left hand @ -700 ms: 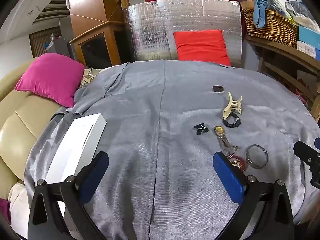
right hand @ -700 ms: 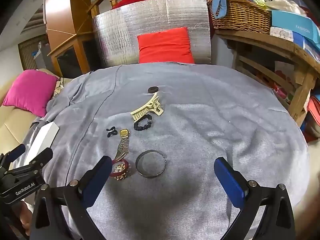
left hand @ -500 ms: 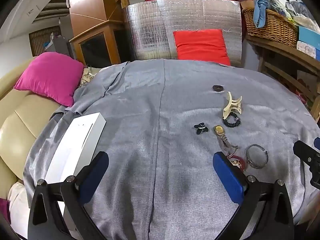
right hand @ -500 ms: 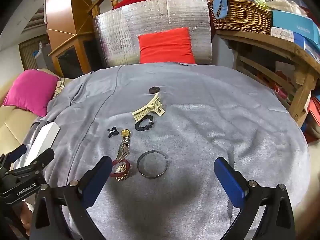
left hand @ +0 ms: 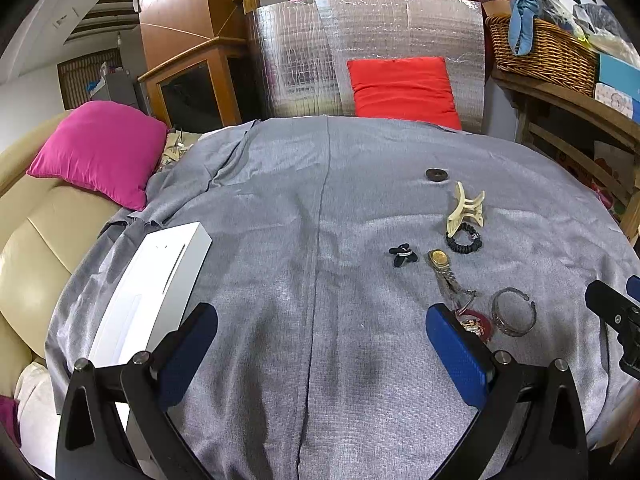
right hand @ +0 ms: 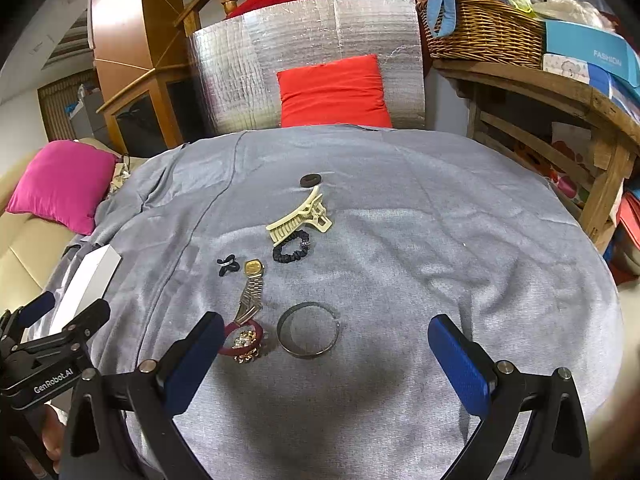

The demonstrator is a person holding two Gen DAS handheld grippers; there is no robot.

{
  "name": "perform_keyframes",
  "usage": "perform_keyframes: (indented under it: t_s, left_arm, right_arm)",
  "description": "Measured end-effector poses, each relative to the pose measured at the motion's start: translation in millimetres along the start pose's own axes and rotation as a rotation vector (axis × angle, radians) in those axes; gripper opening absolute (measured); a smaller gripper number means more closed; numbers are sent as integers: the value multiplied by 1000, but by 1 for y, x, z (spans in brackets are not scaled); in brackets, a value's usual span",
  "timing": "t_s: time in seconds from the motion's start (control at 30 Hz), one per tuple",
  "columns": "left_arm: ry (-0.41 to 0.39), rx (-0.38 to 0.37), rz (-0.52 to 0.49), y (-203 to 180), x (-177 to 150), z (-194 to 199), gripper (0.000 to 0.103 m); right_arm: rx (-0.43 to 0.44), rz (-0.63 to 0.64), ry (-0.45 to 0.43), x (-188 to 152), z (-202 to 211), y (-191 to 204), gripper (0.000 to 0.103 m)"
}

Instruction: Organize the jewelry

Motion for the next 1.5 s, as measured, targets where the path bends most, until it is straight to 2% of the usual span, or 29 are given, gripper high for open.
perform_keyframes:
  t_s: [0.37, 0.47, 0.7, 0.83, 0.93, 1.0, 1.1, 1.17, 1.23, 1.37, 1.5]
  left_arm:
    - [-6, 4, -7, 0, 0, -1, 103]
    - [-6, 6, -7, 0, 0, -2, 103]
    - [13, 4, -7, 1, 0, -7, 103]
    - [68, -26, -12, 1, -1, -23, 103]
    - [135, -57, -9, 3, -3, -42, 103]
    - [164, -73, 5, 6, -4, -54, 103]
    - [228, -98, 15, 7, -8, -62, 103]
    - [266, -134, 36, 6, -10, -64, 103]
    - [280, -164, 53, 6, -10, -63, 103]
    - [278, -159, 3, 3, -10, -60, 103]
    - [274, -189, -41, -4, -10, -56, 103]
  right_arm:
    - [8, -7, -12, 1, 0, 1, 103]
    - [18, -12, -38, 3, 1, 2, 103]
    - [-8, -4, 41, 6, -7, -4, 103]
    - [62, -46, 80, 13, -17, -12, 102]
    - [162, -113, 110, 17, -30, -22, 92]
    - [212, -126, 141, 16, -41, -28, 71]
    - [223, -140, 240, 11, -69, -36, 59]
    - [195, -148, 293, 5, -86, -40, 58]
    - [209, -201, 349, 4, -89, -44, 57]
    - [198, -211, 401, 6, -104, -46, 47]
    - [162, -184, 460, 1, -123, -47, 43]
Point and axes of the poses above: each gripper's, at about its wrist camera, not at the fingertips, and z roughly against the way its jaws point, y to its left, x to its top, the point moved 2 cm from there along -z, roughly the way its jaws point, and after that the axes turned 10 degrees about x, right-handed, at the moved point
